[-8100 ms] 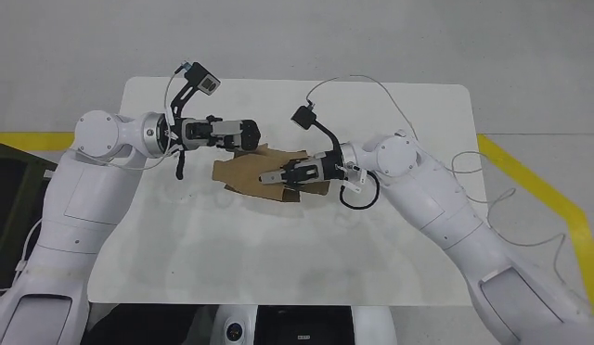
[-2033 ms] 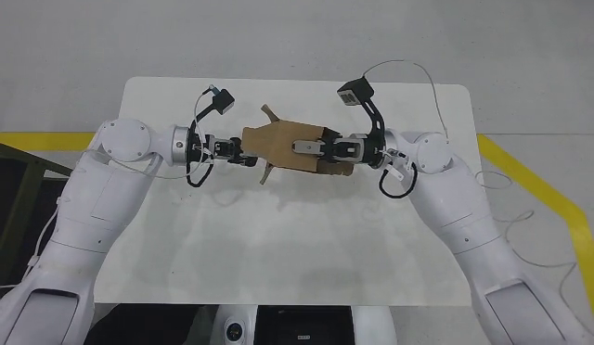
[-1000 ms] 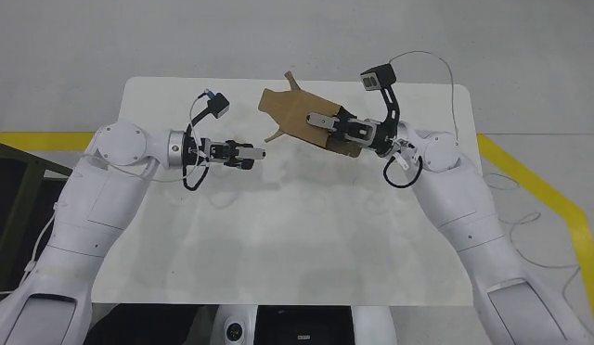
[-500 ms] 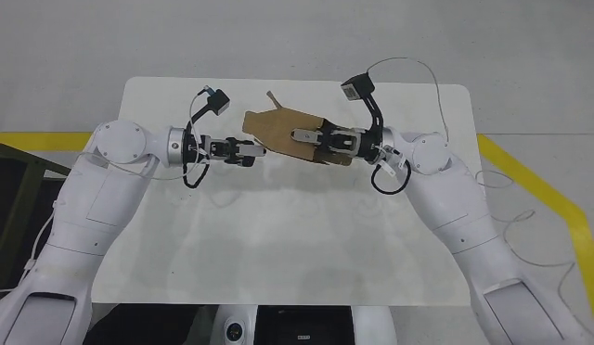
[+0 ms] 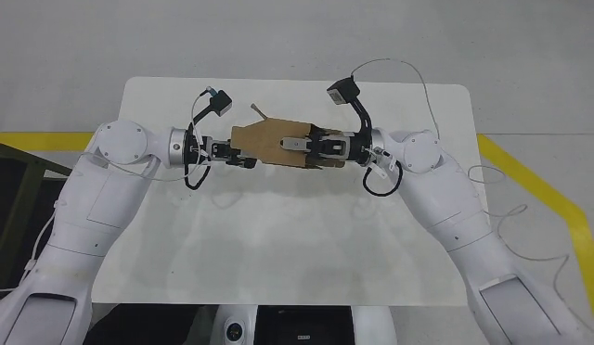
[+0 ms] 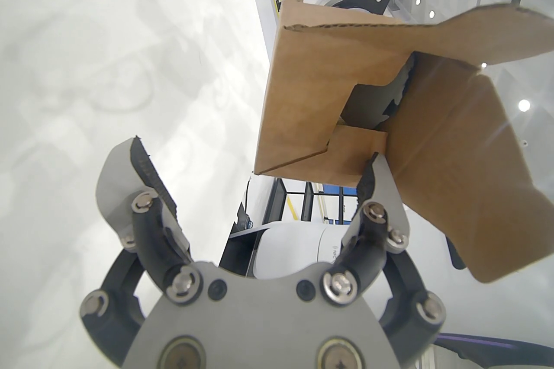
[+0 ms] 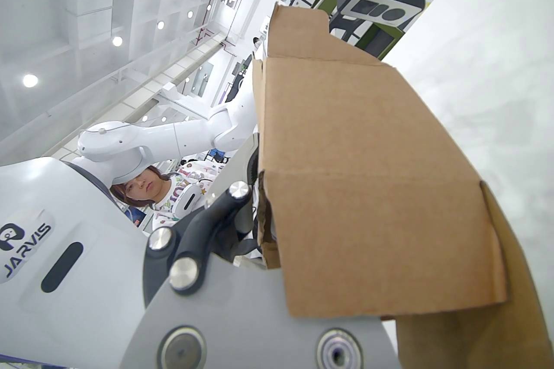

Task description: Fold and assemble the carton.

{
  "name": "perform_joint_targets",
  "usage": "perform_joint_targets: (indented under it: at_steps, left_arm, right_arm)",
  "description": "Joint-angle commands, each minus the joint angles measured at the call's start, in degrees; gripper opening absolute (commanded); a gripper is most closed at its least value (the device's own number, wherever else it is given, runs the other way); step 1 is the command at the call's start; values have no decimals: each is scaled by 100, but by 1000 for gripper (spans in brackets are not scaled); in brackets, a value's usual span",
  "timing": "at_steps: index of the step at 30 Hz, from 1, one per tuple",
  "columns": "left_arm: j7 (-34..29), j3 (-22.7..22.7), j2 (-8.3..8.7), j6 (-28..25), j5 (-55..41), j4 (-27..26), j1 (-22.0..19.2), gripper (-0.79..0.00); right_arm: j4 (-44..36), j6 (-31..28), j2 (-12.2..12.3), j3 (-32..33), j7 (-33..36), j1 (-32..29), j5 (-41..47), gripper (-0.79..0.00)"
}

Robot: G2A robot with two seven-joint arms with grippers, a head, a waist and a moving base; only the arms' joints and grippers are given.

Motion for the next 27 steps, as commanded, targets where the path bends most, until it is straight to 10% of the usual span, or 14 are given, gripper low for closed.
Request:
perform_joint_targets:
  at_steps: [1,27]
  left_arm:
    - [-6,1,1,-1,-14,-7,4,0]
    - [132,-432,124,-11,138,212,4,0]
  right_arm:
    - [6,-9,-2,0,-6,2,-10,-785]
    - [-49,399,43,-218,1001,-49,130,-785]
